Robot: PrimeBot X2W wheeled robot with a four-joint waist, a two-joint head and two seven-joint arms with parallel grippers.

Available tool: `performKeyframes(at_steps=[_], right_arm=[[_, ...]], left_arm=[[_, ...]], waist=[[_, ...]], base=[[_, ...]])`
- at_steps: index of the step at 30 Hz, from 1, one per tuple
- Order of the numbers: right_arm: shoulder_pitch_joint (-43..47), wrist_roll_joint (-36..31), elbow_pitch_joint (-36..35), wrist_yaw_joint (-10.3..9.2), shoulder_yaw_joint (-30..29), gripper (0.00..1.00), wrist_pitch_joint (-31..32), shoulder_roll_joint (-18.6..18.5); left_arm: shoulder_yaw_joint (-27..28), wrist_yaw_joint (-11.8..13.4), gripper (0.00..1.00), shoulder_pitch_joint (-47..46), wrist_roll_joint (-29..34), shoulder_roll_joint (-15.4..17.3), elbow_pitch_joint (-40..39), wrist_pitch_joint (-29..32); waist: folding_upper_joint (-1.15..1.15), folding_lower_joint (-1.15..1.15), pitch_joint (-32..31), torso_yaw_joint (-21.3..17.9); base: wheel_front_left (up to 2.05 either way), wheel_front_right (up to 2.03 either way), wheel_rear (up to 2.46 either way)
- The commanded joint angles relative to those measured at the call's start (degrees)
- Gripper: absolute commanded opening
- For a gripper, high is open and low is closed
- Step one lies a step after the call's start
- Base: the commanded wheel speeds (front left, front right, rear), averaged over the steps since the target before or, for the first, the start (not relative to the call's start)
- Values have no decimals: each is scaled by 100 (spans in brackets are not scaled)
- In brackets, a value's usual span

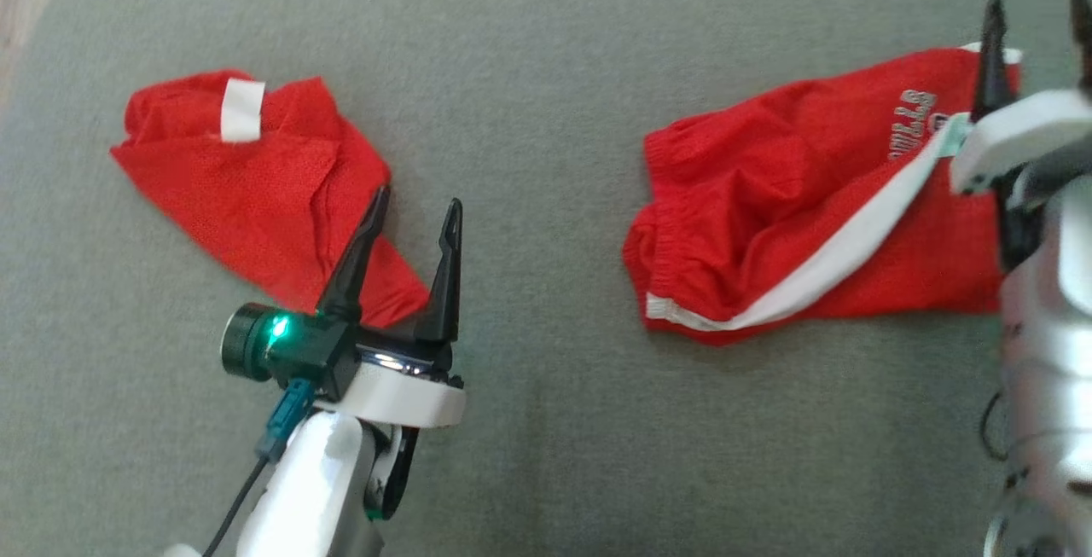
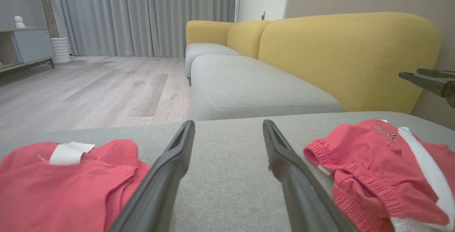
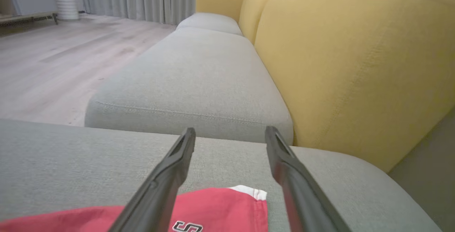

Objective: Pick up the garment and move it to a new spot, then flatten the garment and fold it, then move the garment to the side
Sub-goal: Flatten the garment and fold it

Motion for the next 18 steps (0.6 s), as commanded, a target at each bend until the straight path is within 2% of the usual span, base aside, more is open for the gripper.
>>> performKeyframes(at_steps=[1,7,14,18], right_arm=[[155,175,-266,-4,163,100,-171,67],[1180,1037,-1169,-4,798,100,-481,340],[2684,1834,-2594,-4,1146,100,-482,460],[3317,2131,-3152,-4,1332,100,-470,478]], left_arm=[[191,35,100,-14,50,14,-187,-54],[212,68,100,99,56,14,-195,-54],[190,26,100,176,108,14,-129,-54],[155,-5,100,252,118,14,-38,-54]], waist=[[0,0,-216,-198],[0,0,-542,-505],[0,0,-715,-744],[0,0,-773,-879]], base=[[0,0,0],[0,0,0],[0,0,0],[0,0,0]])
